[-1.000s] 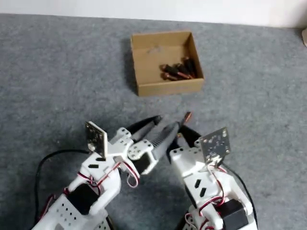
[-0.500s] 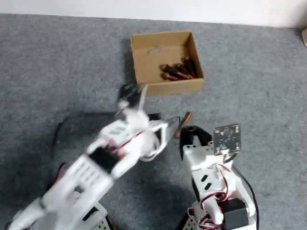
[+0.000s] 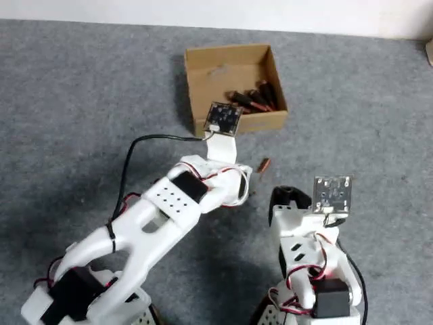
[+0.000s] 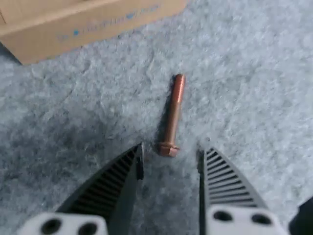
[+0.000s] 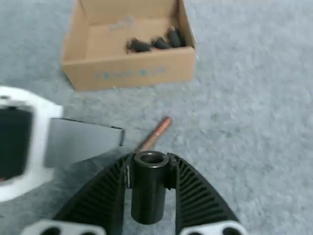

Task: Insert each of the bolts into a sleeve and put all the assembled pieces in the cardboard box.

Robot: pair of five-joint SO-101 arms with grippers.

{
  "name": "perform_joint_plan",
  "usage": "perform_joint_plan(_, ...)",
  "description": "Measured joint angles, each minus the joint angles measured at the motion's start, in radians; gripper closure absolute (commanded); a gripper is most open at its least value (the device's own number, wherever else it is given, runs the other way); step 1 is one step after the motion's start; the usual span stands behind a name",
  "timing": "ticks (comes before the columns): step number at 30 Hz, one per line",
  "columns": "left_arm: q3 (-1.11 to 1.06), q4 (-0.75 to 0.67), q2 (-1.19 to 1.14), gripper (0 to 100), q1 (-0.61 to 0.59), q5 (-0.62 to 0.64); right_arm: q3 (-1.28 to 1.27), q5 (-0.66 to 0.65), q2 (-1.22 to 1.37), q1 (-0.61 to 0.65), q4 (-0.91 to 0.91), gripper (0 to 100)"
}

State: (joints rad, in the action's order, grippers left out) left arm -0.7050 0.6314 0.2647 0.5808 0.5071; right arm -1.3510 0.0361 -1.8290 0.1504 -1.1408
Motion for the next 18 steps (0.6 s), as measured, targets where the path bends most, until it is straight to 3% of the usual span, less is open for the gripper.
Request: perform_joint_plan(18, 0.253, -0.009, -0.422, 82, 0.068, -0.044, -0.046, -0.012, 0.002, -0.044, 0.003, 99.4)
